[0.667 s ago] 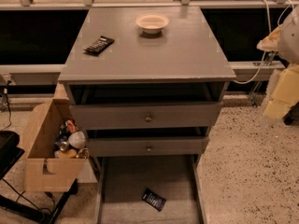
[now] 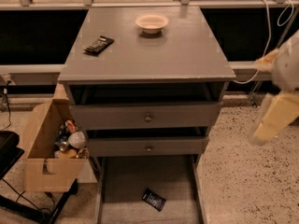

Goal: Pick rxbar blueberry from bottom drawer and place on counter

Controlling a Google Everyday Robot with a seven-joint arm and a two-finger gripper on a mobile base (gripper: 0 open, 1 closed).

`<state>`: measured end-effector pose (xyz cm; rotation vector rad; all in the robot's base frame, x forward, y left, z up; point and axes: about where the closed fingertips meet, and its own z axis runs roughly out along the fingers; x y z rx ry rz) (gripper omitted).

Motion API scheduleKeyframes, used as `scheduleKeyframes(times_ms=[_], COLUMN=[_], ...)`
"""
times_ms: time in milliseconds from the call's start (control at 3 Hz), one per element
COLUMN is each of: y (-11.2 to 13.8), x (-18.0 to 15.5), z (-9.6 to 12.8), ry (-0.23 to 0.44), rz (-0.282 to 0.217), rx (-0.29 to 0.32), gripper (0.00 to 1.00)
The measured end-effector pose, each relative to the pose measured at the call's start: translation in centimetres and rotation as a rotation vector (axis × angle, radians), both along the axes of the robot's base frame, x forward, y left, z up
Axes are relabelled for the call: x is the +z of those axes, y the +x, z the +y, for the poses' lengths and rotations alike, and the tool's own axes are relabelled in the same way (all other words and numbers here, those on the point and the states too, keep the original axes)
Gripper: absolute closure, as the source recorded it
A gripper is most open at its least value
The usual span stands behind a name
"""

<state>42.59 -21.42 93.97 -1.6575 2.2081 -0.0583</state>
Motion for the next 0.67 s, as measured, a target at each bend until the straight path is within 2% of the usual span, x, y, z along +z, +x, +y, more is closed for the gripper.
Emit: scheduleKeyframes(times_ms=[333, 667], y=[-1.6, -2.8], x=[-5.3, -12.5], z=[-0.2, 0.0], ry=[0.061, 0.124], rz=[-0.007, 0.011], rx=[-0.034, -0.064], gripper=[0.00, 0.00])
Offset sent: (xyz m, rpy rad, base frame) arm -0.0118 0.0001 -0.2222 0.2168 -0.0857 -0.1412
